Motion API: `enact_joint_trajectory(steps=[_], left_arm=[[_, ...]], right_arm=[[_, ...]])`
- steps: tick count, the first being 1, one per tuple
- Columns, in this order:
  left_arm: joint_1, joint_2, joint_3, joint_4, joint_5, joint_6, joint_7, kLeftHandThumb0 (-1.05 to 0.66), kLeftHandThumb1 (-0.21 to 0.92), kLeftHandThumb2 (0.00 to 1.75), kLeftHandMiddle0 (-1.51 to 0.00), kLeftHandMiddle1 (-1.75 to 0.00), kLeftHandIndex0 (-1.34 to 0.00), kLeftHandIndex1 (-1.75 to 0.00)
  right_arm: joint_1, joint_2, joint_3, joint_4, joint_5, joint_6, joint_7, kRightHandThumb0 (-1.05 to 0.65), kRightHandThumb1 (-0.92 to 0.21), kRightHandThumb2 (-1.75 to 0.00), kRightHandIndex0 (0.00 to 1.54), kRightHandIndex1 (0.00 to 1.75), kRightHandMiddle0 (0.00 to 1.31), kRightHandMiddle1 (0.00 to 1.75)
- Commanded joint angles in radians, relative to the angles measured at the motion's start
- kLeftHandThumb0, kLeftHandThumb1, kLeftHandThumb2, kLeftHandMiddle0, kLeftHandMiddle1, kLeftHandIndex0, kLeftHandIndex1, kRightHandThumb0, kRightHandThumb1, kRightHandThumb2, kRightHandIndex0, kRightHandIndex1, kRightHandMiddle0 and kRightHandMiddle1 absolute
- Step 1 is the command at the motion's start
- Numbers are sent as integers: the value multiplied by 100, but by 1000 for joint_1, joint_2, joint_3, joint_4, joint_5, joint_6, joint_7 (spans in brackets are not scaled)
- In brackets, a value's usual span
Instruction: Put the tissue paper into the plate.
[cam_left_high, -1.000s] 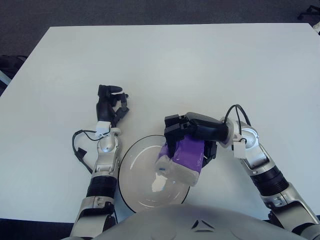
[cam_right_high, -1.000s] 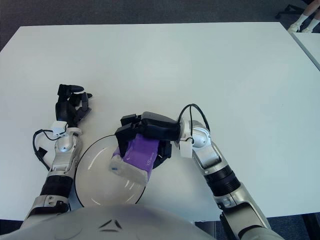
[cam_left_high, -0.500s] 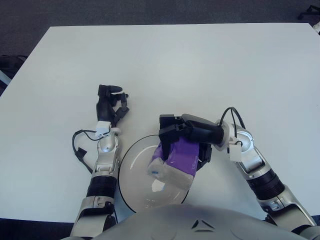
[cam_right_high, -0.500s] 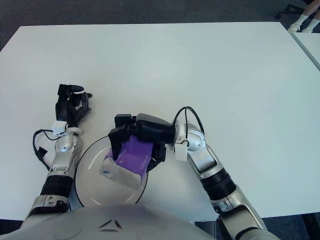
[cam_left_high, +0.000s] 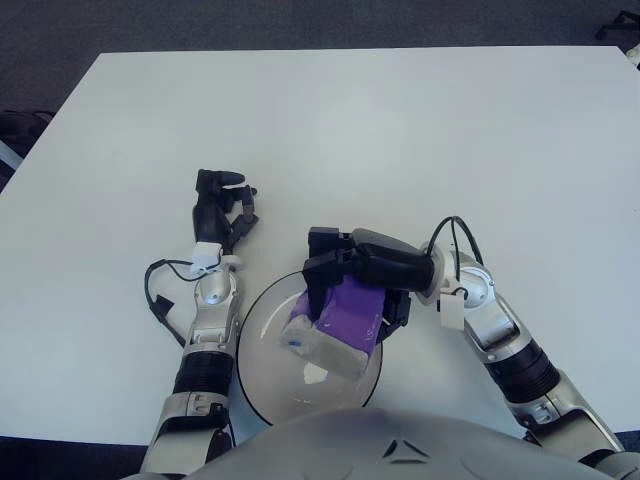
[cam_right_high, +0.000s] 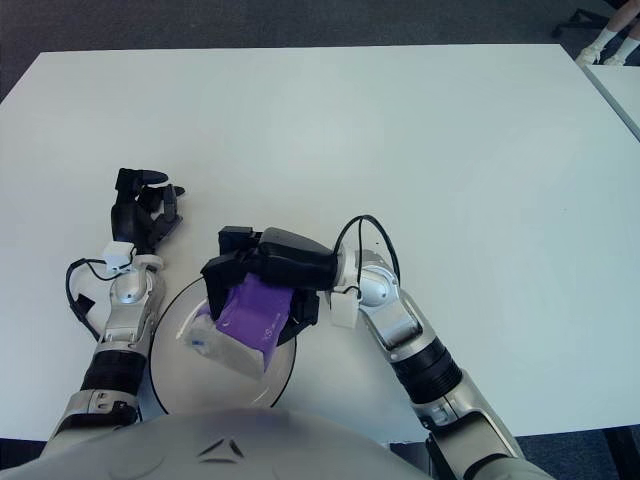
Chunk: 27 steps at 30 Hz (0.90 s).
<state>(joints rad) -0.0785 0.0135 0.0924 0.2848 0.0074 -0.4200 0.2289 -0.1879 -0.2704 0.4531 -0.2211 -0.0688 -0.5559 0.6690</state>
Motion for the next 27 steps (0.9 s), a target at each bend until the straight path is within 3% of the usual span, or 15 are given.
enact_joint_trajectory(steps=[1, 12, 14, 17, 19, 21, 22, 24, 25, 27], left_arm=[[137, -58, -32, 187, 16, 27, -14, -36, 80, 70, -49, -133, -25, -175], [138, -62, -29, 185, 13, 27, -12, -36, 80, 71, -49, -133, -26, -175], [138, -61, -28, 186, 11, 24, -16, -36, 78, 73, -50, -132, -27, -175], [139, -62, -29, 187, 14, 22, -13, -36, 77, 74, -50, -132, -27, -175], [139, -63, -29, 187, 16, 21, -10, -36, 77, 75, -50, -132, -28, -175], [139, -62, -30, 188, 18, 20, -9, -36, 77, 75, -51, -132, -28, -175], [140, -61, -30, 188, 20, 19, -9, -36, 77, 75, -50, -132, -28, -175], [140, -61, -31, 188, 20, 18, -9, -36, 77, 75, -50, -132, -28, -175], [141, -62, -30, 188, 18, 19, -10, -36, 77, 74, -49, -132, -27, -175], [141, -64, -29, 186, 14, 21, -11, -36, 78, 73, -49, -132, -26, -175]], right_arm=[[-20, 0, 27, -30, -20, 16, 4, -11, -19, -150, 131, 175, 107, 175], [-27, 6, 67, -25, -28, 37, 3, -11, -18, -151, 129, 175, 104, 175], [-24, 15, 74, -27, -18, 52, 0, -36, -18, -149, 120, 175, 85, 175], [-29, 10, 77, -50, 17, 117, 17, -46, -21, -145, 113, 175, 74, 175], [-30, 5, 80, -67, 40, 165, 32, -24, -18, -149, 94, 175, 62, 174], [-27, 3, 82, -80, 59, 201, 41, -13, -20, -146, 81, 174, 55, 174], [-27, 4, 84, -86, 71, 220, 46, -8, -25, -140, 72, 173, 50, 175], [-29, 4, 86, -94, 86, 236, 55, -4, -46, -113, 47, 169, 40, 175], [-32, 2, 87, -95, 89, 235, 61, -17, -49, -109, 38, 159, 32, 166], [-36, -4, 87, -98, 92, 234, 72, -54, -69, -86, 15, 113, 13, 122]])
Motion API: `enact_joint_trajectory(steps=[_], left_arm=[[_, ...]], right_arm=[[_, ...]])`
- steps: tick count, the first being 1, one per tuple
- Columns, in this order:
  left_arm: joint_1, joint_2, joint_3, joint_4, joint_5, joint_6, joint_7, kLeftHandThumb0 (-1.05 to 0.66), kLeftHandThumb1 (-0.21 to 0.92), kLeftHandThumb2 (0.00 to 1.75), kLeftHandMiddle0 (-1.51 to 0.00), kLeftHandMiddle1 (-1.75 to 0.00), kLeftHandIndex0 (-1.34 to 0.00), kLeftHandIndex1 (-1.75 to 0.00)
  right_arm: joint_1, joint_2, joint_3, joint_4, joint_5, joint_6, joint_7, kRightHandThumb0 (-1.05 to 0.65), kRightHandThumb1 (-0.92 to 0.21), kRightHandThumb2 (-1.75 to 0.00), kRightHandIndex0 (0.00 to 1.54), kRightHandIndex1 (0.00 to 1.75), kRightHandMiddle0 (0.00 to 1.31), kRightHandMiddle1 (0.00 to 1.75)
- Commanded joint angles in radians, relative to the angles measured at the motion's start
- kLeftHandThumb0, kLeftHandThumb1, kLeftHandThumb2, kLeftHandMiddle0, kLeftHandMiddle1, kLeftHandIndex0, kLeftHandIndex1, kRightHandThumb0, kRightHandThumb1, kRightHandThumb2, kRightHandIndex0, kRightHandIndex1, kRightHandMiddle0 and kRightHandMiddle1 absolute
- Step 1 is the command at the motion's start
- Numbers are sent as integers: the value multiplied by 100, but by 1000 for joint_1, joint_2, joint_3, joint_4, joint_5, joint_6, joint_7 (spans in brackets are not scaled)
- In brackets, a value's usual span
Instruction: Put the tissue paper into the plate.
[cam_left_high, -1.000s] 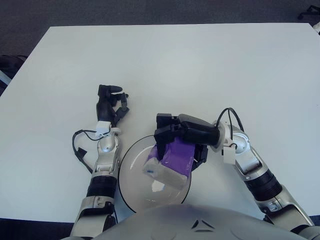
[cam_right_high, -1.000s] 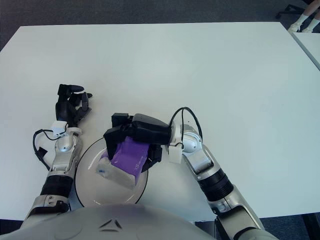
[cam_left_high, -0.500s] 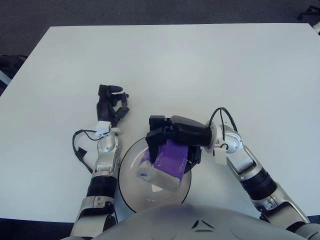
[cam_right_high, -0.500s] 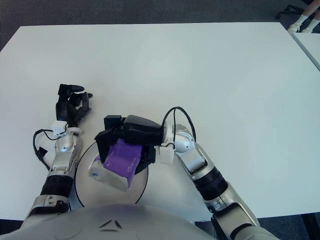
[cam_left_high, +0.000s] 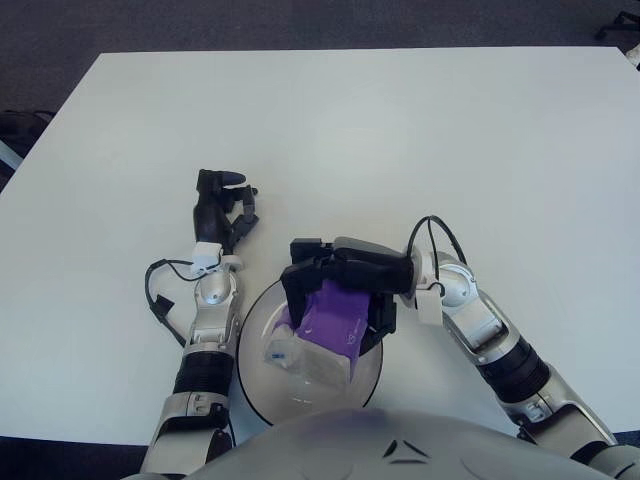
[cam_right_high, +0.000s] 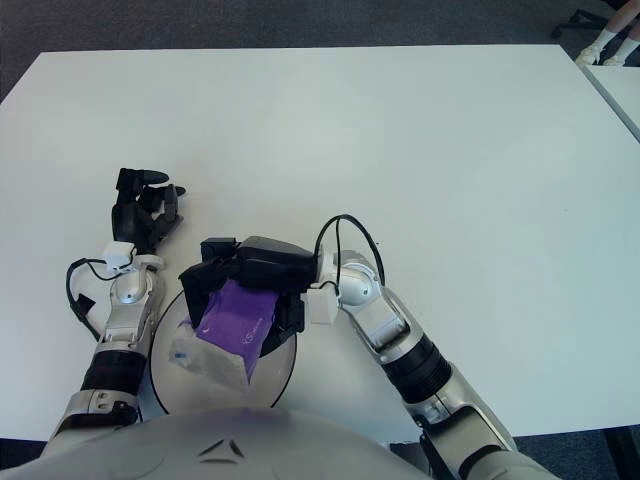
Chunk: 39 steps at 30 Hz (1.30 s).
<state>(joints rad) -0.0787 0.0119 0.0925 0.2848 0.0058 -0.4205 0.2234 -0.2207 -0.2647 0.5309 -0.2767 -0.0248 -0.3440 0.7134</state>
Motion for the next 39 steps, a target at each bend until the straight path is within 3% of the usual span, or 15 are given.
enact_joint_trajectory(steps=[1, 2, 5, 9, 19, 32, 39], left_arm=[[141, -63, -29, 186, 14, 22, -6, -36, 79, 72, -49, -132, -26, -175], [141, -65, -28, 185, 13, 23, -6, -36, 79, 72, -48, -133, -26, -175], [141, -68, -27, 183, 13, 25, -1, -36, 80, 70, -48, -133, -25, -175], [143, -62, -30, 184, 16, 20, -7, -35, 83, 67, -47, -133, -24, -175], [147, -50, -25, 194, -1, -10, -52, -35, 91, 56, -46, -133, -20, -175], [155, -64, -28, 164, 18, 20, -22, -35, 92, 53, -46, -134, -19, -175], [148, -63, -30, 174, 38, 22, 3, -35, 91, 54, -48, -136, -20, -175]], right_arm=[[-4, -12, 9, -45, 50, 23, 32, -61, -73, -82, 12, 100, 10, 109], [-4, -19, 7, -48, 60, 26, 42, -71, -80, -75, 8, 81, 7, 88], [-8, -38, 1, -51, 83, 30, 70, -91, -88, -80, 2, 41, 2, 42], [-10, -45, -3, -48, 98, 28, 89, -102, -91, -90, 0, 13, 0, 13], [-18, -32, 0, -8, 151, -11, 124, -105, -92, -98, 0, 0, 0, 0], [-76, -57, -8, 16, 307, 80, 268, -105, -92, -93, 0, 0, 0, 0], [-83, -52, -10, 43, 295, 53, 297, -105, -92, -86, 0, 0, 0, 0]])
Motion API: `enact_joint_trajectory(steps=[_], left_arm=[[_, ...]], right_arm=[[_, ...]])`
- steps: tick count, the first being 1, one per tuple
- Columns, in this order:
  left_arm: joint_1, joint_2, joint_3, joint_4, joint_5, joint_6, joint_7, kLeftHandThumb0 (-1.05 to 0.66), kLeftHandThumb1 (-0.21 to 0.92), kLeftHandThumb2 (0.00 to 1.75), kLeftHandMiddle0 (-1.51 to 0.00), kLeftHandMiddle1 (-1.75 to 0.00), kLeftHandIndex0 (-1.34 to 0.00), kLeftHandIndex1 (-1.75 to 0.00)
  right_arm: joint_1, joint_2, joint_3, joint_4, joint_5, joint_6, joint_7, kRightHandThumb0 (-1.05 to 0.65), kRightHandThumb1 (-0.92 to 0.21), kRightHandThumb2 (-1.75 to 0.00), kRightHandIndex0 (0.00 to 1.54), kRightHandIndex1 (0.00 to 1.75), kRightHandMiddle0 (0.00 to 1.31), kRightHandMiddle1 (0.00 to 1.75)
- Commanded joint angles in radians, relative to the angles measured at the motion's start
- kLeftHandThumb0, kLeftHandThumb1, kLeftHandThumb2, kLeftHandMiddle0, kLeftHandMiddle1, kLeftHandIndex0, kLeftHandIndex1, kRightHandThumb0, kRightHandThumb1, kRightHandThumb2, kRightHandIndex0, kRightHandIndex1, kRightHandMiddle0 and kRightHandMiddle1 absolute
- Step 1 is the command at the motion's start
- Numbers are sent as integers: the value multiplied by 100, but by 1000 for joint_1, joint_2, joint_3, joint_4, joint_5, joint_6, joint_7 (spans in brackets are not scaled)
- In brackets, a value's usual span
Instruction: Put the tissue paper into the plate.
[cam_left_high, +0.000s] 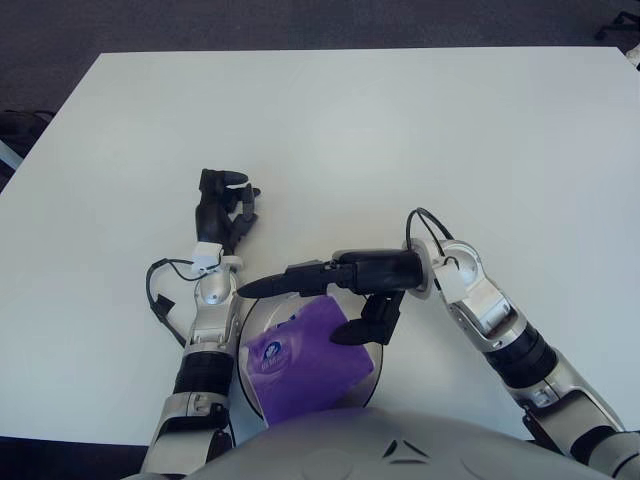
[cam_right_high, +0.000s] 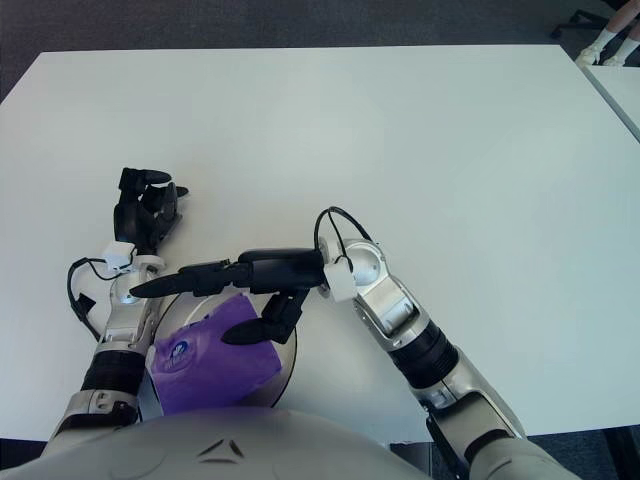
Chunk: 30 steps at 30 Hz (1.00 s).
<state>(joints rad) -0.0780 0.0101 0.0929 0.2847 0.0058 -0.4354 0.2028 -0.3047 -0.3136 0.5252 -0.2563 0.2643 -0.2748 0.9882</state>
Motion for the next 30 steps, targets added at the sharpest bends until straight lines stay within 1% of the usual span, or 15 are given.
enact_joint_trajectory(steps=[1, 6, 9, 19, 23, 24, 25, 26, 27, 28, 29, 30], left_arm=[[146, -60, -31, 178, 43, 34, 28, -35, 91, 55, -48, -137, -20, -175], [146, -59, -39, 170, 62, 39, 49, -35, 90, 56, -49, -139, -20, -175], [151, -62, -44, 156, 69, 49, 61, -35, 90, 56, -49, -140, -20, -175], [155, -68, -45, 142, 67, 68, 72, -35, 92, 53, -48, -142, -19, -175], [147, -64, -43, 152, 65, 68, 68, -35, 92, 53, -48, -142, -19, -175], [146, -61, -43, 149, 63, 81, 63, -35, 92, 53, -48, -142, -19, -175], [146, -59, -43, 147, 61, 90, 59, -35, 92, 53, -48, -142, -20, -175], [147, -56, -43, 142, 58, 100, 53, -35, 92, 54, -47, -141, -20, -175], [148, -55, -43, 139, 56, 107, 49, -35, 91, 54, -46, -140, -20, -175], [150, -53, -42, 132, 54, 119, 46, -35, 91, 54, -46, -140, -20, -175], [152, -52, -42, 127, 52, 127, 44, -35, 91, 54, -44, -138, -20, -175], [153, -52, -42, 120, 52, 138, 45, -35, 92, 54, -43, -137, -20, -175]], right_arm=[[3, -1, -4, 25, 2, -24, 23, -105, -92, -86, 0, 0, 0, 0], [-1, 6, -5, 45, 23, -30, 49, -105, -92, -81, 0, 0, 0, 0], [-11, 2, -15, 46, 46, -5, 66, -105, -92, -79, 0, 0, 0, 0], [17, 27, -41, 50, 58, -9, 42, -105, -92, -78, 0, 0, 0, 0], [14, 32, -89, 42, 137, 45, 38, -105, -92, -78, 0, 0, 0, 0], [13, 52, -83, 87, 82, 124, -36, -105, -92, -78, 0, 0, 0, 0], [14, 67, -77, 121, 41, 184, -91, -98, -87, -84, 4, 9, 0, 10], [-17, 69, -89, 159, 49, 286, -122, -87, -78, -97, 3, 40, 0, 27], [-39, 69, -99, 181, 63, 357, -137, -75, -78, -101, 6, 61, 0, 43], [-109, 31, -149, 192, 171, 460, -83, -71, -78, -102, 7, 69, 0, 50], [-158, 5, -186, 197, 247, 533, -43, -69, -83, -106, 5, 71, 0, 56], [-174, -17, -216, 193, 282, 541, -11, -68, -86, -108, 3, 71, 0, 60]])
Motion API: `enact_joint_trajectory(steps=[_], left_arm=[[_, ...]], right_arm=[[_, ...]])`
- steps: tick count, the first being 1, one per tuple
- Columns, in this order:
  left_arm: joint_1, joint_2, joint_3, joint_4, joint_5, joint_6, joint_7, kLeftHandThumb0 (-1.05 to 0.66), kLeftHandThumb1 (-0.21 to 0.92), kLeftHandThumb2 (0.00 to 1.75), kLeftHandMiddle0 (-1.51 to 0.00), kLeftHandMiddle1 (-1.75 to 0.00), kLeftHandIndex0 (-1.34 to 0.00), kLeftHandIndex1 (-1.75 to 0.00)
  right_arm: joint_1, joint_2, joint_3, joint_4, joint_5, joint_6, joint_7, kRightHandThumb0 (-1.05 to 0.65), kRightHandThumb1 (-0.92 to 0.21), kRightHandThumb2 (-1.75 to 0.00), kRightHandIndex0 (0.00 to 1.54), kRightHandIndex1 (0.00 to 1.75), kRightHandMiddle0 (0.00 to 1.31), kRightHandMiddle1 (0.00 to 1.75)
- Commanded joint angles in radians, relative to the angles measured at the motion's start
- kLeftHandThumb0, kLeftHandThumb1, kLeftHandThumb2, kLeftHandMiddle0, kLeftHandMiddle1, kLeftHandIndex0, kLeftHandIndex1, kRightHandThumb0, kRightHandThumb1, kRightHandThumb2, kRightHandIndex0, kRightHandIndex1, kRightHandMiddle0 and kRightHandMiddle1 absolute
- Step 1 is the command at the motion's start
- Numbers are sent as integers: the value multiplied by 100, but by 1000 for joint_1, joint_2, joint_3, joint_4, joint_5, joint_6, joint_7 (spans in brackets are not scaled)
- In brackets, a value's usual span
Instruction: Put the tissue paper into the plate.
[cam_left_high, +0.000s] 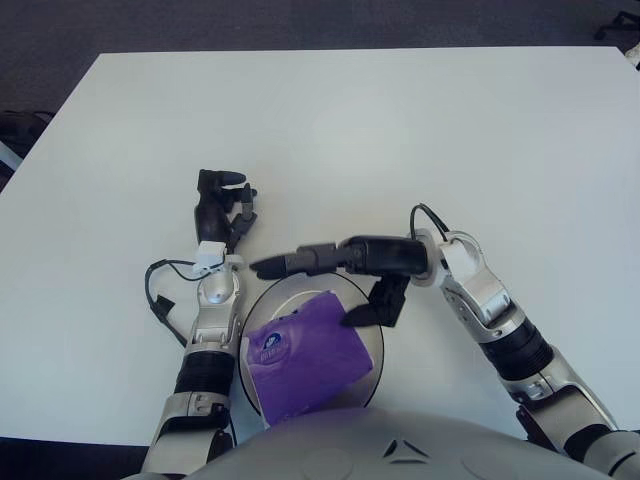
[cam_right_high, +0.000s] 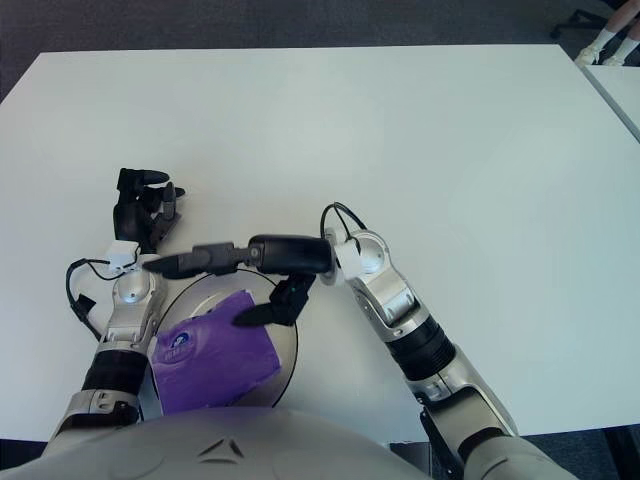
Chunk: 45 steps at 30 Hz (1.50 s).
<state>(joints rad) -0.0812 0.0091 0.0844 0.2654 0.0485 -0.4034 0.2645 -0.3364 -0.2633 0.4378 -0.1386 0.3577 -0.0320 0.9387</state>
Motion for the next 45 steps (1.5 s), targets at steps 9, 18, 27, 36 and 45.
enact_joint_trajectory(steps=[9, 18, 27, 36, 45], left_arm=[[138, -61, -24, 166, 9, 82, 4, -35, 91, 55, -44, -133, -20, -175], [122, -55, -10, 222, -5, 15, -17, -35, 85, 63, -47, -132, -23, -175], [115, -49, -6, 236, -17, 19, -24, -35, 82, 67, -47, -130, -24, -175], [113, -41, -8, 247, -18, 2, -35, -36, 80, 71, -47, -132, -26, -175], [109, -37, -3, 254, -25, 1, -44, -36, 78, 74, -48, -132, -27, -175]], right_arm=[[59, 175, -256, -15, 13, -118, -282, -57, -92, -117, 3, 89, 0, 108], [113, 365, -301, 44, -35, -230, -541, -46, -80, -120, 40, 123, 28, 154], [131, 434, -346, 76, -164, -208, -775, -48, -75, -120, 49, 130, 32, 163], [113, 471, -359, 141, -246, -217, -979, -52, -78, -113, 52, 133, 30, 169], [105, 447, -371, 292, -243, -297, -1018, -51, -78, -113, 54, 132, 33, 169]])
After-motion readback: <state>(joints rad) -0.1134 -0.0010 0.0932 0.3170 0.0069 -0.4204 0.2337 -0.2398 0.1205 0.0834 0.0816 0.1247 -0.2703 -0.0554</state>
